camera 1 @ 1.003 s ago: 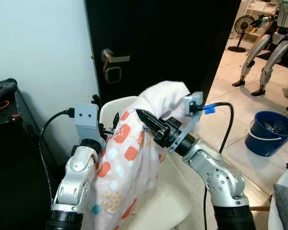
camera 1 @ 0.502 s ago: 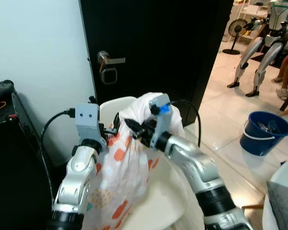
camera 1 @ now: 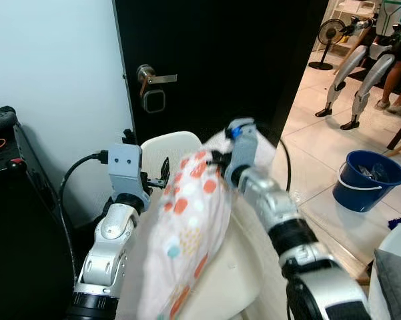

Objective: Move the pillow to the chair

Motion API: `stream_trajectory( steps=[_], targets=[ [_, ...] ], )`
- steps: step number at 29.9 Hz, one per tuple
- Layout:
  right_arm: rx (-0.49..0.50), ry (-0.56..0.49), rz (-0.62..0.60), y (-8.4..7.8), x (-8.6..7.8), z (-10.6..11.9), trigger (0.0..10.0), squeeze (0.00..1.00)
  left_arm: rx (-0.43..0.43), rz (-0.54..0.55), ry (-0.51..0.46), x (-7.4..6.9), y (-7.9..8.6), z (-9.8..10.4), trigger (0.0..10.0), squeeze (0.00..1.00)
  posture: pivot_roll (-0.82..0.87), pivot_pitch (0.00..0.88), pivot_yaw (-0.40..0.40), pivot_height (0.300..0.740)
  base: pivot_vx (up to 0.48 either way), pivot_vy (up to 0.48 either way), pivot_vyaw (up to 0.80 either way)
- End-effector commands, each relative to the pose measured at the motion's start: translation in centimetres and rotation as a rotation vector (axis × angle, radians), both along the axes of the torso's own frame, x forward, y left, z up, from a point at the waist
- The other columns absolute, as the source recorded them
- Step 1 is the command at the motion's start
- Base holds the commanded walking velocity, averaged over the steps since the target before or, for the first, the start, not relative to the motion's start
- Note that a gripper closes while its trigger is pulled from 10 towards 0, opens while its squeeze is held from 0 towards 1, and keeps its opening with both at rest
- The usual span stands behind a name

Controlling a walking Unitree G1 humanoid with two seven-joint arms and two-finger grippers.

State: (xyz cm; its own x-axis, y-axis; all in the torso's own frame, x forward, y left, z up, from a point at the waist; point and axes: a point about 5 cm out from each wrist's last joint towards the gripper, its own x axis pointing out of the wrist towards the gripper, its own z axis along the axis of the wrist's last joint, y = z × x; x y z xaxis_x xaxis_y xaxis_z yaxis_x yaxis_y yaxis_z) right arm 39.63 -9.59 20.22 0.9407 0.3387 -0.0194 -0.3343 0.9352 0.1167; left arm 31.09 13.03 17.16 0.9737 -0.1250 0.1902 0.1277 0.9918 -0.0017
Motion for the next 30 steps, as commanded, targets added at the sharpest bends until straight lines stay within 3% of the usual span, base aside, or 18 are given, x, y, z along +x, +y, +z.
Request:
stream_trajectory(
  steps=[1, 3, 5, 7, 10, 16, 19, 25, 29, 30],
  targets=[
    [-0.025, -0.035, -0.026, 0.2, 0.3, 0.8, 10.0, 0.0, 0.023, -0.008, -0.007, 0.0, -0.4, 0.2, 10.0, 0.0, 0.01, 0.011, -0.045, 0.74, 0.0, 0.0, 0.0],
    [-0.072, -0.007, -0.038, 0.2, 0.4, 0.2, 10.0, 0.0, 0.026, -0.012, -0.008, 0.0, -0.6, 0.2, 10.0, 0.0, 0.01, 0.011, -0.045, 0.74, 0.0, 0.0, 0.0],
    [-0.313, 0.099, -0.001, 0.8, 0.2, -2.7, 10.0, 0.0, 0.042, -0.024, -0.015, -0.1, -0.9, 0.2, 10.0, 0.0, 0.01, 0.011, -0.045, 0.735, 0.0, 0.0, 0.0],
    [-0.313, 0.099, -0.001, 0.8, 0.2, -2.7, 10.0, 0.0, 0.042, -0.024, -0.015, -0.1, -0.9, 0.2, 10.0, 0.0, 0.01, 0.011, -0.045, 0.735, 0.0, 0.0, 0.0],
    [-0.358, 0.176, 0.025, 0.9, -0.4, -4.9, 10.0, 0.0, 0.055, -0.031, -0.017, -0.2, -1.1, 0.2, 10.0, 0.0, 0.01, 0.018, -0.042, 0.725, 0.0, 0.0, 0.0],
    [-0.306, 0.241, -0.026, 0.0, -0.6, -6.1, 10.0, 0.0, 0.06, -0.031, -0.016, -0.2, -1.1, 0.1, 10.0, 0.0, 0.01, 0.022, -0.039, 0.71, 0.0, 0.0, 0.0],
    [-0.422, 0.356, -0.014, -1.4, -1.3, -8.0, 10.0, 0.0, 0.069, -0.033, -0.019, -0.2, -1.1, 0.2, 10.0, 0.0, 0.0, 0.019, -0.042, 0.695, 0.0, 0.0, 0.0],
    [-0.482, 0.44, 0.012, -2.2, -1.8, -9.1, 10.0, 0.0, 0.067, -0.045, -0.013, -0.2, -1.2, 0.1, 10.0, 0.0, 0.0, 0.018, -0.043, 0.675, 0.0, 0.0, 0.0],
    [-0.506, 0.477, 0.055, -2.3, -2.1, -9.5, 10.0, 0.0, -0.025, -0.046, 0.03, -0.1, -1.1, 0.0, 10.0, 0.0, -0.01, 0.019, -0.039, 0.665, 0.0, 0.0, 0.0],
    [-0.505, 0.485, 0.065, -2.3, -2.2, -9.6, 10.0, 0.0, -0.099, -0.024, 0.071, 0.0, -0.6, -0.2, 10.0, 0.0, -0.01, 0.02, -0.036, 0.66, 0.0, 0.0, 0.0]
  ],
)
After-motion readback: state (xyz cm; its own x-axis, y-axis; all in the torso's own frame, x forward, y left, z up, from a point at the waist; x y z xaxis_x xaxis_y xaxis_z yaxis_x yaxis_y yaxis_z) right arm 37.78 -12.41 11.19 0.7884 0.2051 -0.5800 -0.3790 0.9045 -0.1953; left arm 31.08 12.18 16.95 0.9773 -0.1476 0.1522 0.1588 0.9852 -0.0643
